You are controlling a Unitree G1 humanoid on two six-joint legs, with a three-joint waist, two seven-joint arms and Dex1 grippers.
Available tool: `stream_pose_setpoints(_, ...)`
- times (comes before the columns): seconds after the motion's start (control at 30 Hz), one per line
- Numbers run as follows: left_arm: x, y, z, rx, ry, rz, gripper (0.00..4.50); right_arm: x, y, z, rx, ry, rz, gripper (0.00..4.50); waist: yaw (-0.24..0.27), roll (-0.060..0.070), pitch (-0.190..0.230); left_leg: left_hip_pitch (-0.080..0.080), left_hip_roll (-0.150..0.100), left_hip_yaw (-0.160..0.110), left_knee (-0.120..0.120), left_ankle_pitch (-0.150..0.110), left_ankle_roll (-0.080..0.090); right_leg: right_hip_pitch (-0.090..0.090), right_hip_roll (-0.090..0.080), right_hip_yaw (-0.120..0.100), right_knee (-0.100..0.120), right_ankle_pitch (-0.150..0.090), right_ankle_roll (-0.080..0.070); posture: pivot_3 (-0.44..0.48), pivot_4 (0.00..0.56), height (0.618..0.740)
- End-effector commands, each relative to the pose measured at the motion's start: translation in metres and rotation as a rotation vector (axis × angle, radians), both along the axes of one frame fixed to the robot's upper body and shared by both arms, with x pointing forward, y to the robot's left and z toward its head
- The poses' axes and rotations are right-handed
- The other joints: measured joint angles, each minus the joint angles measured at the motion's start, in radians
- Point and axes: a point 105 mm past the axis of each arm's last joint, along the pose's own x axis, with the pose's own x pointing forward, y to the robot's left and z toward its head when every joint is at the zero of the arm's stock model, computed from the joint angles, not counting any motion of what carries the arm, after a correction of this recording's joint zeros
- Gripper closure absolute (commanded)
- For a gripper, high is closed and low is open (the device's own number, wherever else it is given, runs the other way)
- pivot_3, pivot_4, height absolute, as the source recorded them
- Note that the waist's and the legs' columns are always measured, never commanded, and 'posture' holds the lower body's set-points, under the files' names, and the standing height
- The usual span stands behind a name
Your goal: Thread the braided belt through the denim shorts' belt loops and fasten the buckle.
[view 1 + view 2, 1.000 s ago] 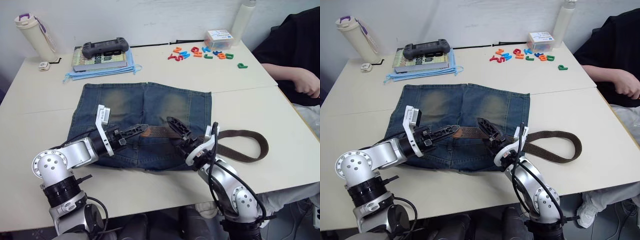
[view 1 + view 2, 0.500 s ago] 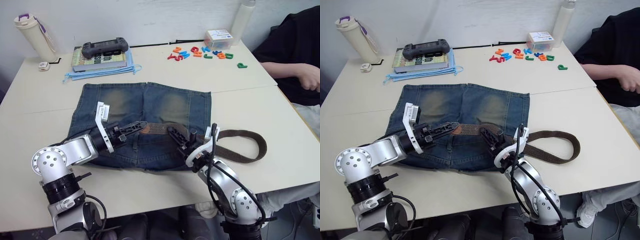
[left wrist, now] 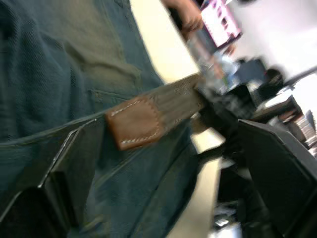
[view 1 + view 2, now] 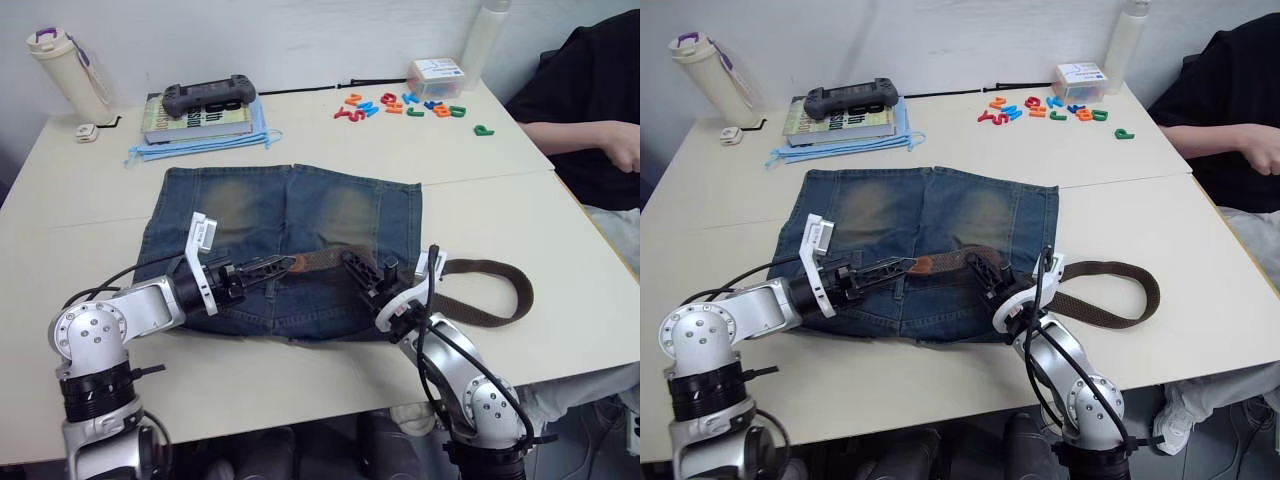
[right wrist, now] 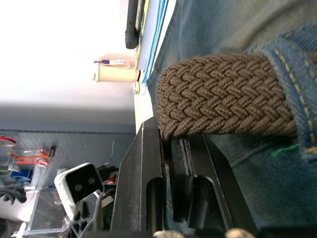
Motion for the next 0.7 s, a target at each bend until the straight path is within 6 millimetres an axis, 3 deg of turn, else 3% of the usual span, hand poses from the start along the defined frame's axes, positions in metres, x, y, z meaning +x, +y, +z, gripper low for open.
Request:
stream_pose_setpoints(0.03, -0.004, 0.015, 0.008, 0.170, -0.218, -0.041, 0.08, 0.000, -0.013, 0.016, -0.008, -0.056, -0.034, 4.50, 0.000, 0.001, 0.001, 0.000, 0.000, 0.000, 0.000, 0.000, 0.000, -0.001, 0.000, 0.000, 0.000, 0.000, -0.001, 0.000, 0.150, 0.731)
stream_pose_setpoints(0.23, -0.022, 0.033, -0.030, 0.590, -0.582, -0.279, 0.08, 0.002, -0.023, 0.018, -0.043, -0.054, -0.047, 4.50, 0.010, 0.005, 0.003, -0.001, 0.000, 0.001, -0.002, 0.000, 0.000, 0.000, -0.003, 0.000, -0.002, -0.001, -0.001, 0.000, 0.150, 0.731)
stream_pose_setpoints(0.33, -0.028, 0.035, -0.047, 0.657, -0.666, -0.360, 0.08, 0.003, -0.025, 0.019, -0.049, -0.051, -0.044, 4.50, 0.013, 0.005, 0.003, -0.001, 0.000, 0.001, -0.001, 0.000, 0.001, 0.000, -0.003, 0.000, -0.002, -0.001, -0.001, 0.000, 0.150, 0.731)
stream_pose_setpoints(0.53, -0.015, 0.040, -0.075, 0.833, -0.756, -0.378, 0.08, 0.001, -0.021, 0.034, -0.048, -0.089, -0.023, 4.50, 0.011, 0.005, 0.003, -0.002, 0.000, 0.000, -0.001, -0.001, 0.002, 0.000, -0.004, -0.001, -0.002, 0.000, 0.000, 0.000, 0.150, 0.731)
stream_pose_setpoints(0.7, -0.017, 0.038, -0.082, 0.855, -0.791, -0.423, 2.14, -0.002, -0.021, 0.044, -0.038, -0.120, -0.021, 4.50, 0.010, 0.005, 0.002, -0.002, 0.000, 0.000, 0.000, 0.000, 0.002, 0.000, -0.004, -0.001, -0.001, 0.000, 0.000, 0.000, 0.150, 0.731)
